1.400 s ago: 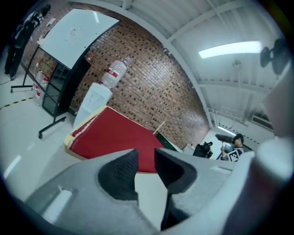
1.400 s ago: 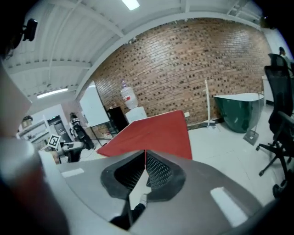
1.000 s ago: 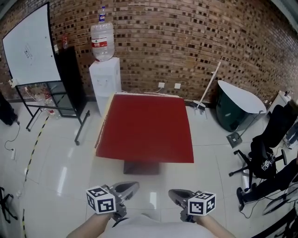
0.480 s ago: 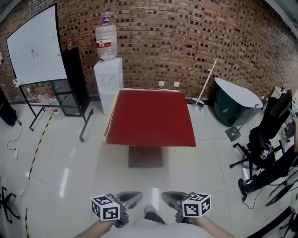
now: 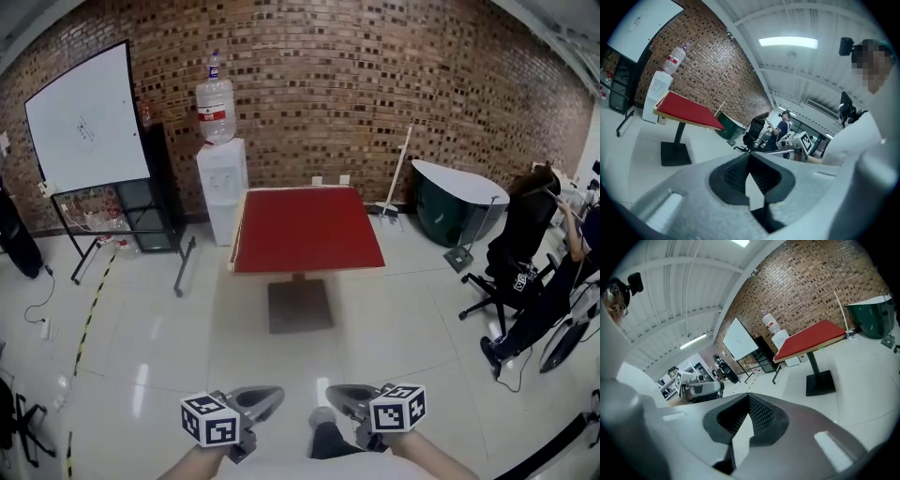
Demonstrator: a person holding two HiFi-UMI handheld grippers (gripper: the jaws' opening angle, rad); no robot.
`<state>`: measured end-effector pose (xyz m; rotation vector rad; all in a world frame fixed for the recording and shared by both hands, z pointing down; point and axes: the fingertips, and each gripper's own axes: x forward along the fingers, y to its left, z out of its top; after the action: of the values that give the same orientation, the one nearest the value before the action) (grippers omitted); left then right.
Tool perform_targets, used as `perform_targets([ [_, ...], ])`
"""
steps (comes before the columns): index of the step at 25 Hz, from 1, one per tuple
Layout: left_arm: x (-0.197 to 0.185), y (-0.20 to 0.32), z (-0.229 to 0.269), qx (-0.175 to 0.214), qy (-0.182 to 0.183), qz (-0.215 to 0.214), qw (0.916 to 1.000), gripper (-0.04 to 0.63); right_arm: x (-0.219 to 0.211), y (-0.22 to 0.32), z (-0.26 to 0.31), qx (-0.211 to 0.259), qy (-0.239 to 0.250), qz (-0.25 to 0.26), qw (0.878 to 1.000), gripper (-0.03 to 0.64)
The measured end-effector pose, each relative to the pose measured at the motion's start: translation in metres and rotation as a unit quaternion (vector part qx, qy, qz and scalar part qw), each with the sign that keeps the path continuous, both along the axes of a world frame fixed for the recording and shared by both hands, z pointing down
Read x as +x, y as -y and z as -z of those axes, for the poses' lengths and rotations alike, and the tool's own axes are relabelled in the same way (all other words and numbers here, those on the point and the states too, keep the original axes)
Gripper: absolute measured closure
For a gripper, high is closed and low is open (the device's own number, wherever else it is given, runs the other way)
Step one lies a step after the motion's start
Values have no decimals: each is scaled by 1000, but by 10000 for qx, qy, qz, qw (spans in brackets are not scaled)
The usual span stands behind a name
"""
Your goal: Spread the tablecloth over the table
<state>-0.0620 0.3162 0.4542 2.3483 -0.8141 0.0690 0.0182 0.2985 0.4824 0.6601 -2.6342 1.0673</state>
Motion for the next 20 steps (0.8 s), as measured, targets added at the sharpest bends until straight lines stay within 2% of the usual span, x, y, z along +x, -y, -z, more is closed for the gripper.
perform_targets([
  [3,9,-24,9,67,-24,-39,10000,594,8,-23,13,137,-19,-5,9999,615],
  [9,14,-37,23,199,-27,-60,9998,594,18,-37,35,322,-81,-20,9994,615],
  [13,41,-35,26,252,-56,-148,9996,594,43,-34,46,513,-144,-37,9986,615],
  [20,84,-24,33,229,-66,-239,9994,594,80,-24,49,567,-331,-12,9978,615],
])
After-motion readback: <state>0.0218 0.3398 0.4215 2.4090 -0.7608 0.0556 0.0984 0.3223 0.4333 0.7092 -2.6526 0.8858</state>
